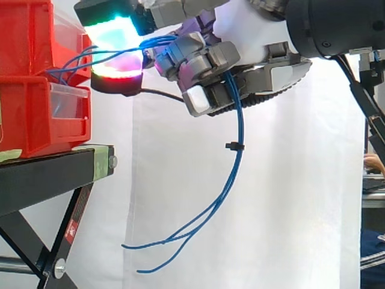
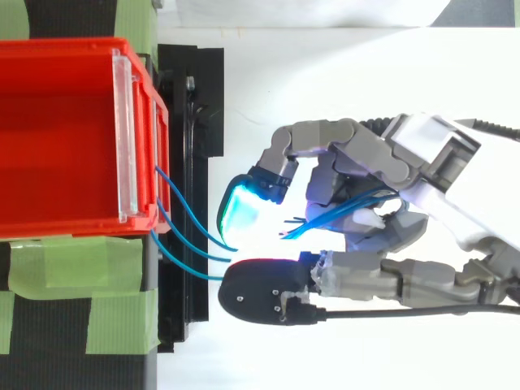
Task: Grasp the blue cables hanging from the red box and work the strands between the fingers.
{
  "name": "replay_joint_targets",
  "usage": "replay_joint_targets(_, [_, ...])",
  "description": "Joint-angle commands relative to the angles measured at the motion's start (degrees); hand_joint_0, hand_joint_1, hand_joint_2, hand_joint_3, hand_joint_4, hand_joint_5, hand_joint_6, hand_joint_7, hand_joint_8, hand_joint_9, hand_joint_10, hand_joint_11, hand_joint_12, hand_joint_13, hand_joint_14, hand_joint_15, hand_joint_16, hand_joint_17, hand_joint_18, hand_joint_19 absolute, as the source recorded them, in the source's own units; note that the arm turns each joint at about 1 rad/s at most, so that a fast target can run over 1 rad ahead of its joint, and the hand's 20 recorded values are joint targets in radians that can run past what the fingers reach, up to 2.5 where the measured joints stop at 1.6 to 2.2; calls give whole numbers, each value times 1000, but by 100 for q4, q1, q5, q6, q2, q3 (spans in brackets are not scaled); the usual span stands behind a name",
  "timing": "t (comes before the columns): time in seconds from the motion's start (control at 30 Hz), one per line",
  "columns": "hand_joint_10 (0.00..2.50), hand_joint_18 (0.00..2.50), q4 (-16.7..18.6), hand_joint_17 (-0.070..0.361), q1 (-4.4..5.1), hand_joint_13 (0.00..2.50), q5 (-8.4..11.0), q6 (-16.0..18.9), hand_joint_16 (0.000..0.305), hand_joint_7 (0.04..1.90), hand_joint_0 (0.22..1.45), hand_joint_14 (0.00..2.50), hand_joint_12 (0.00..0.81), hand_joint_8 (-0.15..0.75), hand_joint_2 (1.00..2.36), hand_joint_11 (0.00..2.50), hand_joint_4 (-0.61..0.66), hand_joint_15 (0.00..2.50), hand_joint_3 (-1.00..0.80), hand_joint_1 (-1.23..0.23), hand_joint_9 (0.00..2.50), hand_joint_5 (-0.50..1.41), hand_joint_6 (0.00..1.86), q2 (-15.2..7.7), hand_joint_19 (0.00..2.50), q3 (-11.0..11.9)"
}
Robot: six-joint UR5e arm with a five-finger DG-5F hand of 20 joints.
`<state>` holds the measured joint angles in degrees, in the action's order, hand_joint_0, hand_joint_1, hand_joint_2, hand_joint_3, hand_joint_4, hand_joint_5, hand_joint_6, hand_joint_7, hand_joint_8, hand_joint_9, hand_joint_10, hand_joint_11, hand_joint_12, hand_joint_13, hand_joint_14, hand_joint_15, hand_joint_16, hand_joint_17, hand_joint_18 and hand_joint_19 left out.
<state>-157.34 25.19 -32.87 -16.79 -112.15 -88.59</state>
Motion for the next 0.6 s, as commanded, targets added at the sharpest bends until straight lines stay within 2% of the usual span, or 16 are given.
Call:
replay_joint_targets(0.0, [2500, 1438, 2, 140, 3, 1087, 0, 0, 62, 1098, 1101, 2500, 591, 550, 1013, 2500, 279, 1607, 466, -652, 399, -50, 964, 0, 517, 0])
replay_joint_targets(0.1, [2500, 1434, 2, 140, 3, 1074, 0, 0, 62, 1099, 1102, 2500, 577, 549, 1010, 2500, 274, 1603, 542, -659, 374, -60, 982, -9, 565, 0])
replay_joint_targets(0.47, [2500, 1407, -7, 148, 3, 1019, 0, 141, 66, 1121, 1085, 2500, 596, 539, 1008, 2500, 259, 1638, 584, -713, 299, -69, 896, 0, 567, 0])
replay_joint_targets(0.53, [2500, 1368, -7, 149, 3, 1000, 0, 158, 66, 1131, 1088, 2500, 591, 532, 1004, 2500, 262, 1641, 606, -732, 277, -60, 858, 0, 551, 0])
replay_joint_targets(0.57, [2500, 1368, -7, 154, 3, 983, 0, 167, 68, 1167, 1074, 2500, 599, 529, 1002, 2500, 261, 1631, 613, -763, 240, -42, 761, 0, 556, 0])
